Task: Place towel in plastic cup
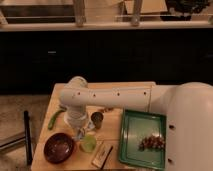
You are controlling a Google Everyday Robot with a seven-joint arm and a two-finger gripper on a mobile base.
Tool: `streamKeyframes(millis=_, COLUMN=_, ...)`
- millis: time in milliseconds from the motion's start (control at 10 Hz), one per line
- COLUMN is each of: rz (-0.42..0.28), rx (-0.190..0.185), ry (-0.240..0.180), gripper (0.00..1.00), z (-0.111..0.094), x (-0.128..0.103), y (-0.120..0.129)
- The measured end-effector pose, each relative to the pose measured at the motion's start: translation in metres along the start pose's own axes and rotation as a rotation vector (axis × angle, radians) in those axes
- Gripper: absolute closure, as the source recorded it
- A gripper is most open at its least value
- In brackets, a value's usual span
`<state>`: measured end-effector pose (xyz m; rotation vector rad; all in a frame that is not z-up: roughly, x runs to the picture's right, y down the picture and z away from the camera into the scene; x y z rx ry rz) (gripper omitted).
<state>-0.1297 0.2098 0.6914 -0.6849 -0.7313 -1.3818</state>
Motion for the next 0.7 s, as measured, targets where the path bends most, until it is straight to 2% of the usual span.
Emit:
streamKeyframes(millis=600, rz=-0.033, rx=0.003, ry=-0.085, gripper=0.95, z=0.018, x=-0.020, y=0.017)
streamKeyframes(millis=700, rz=-0.030, rx=0.004, ry=-0.097, gripper=0.89, z=0.019, x=-0.021, y=0.022)
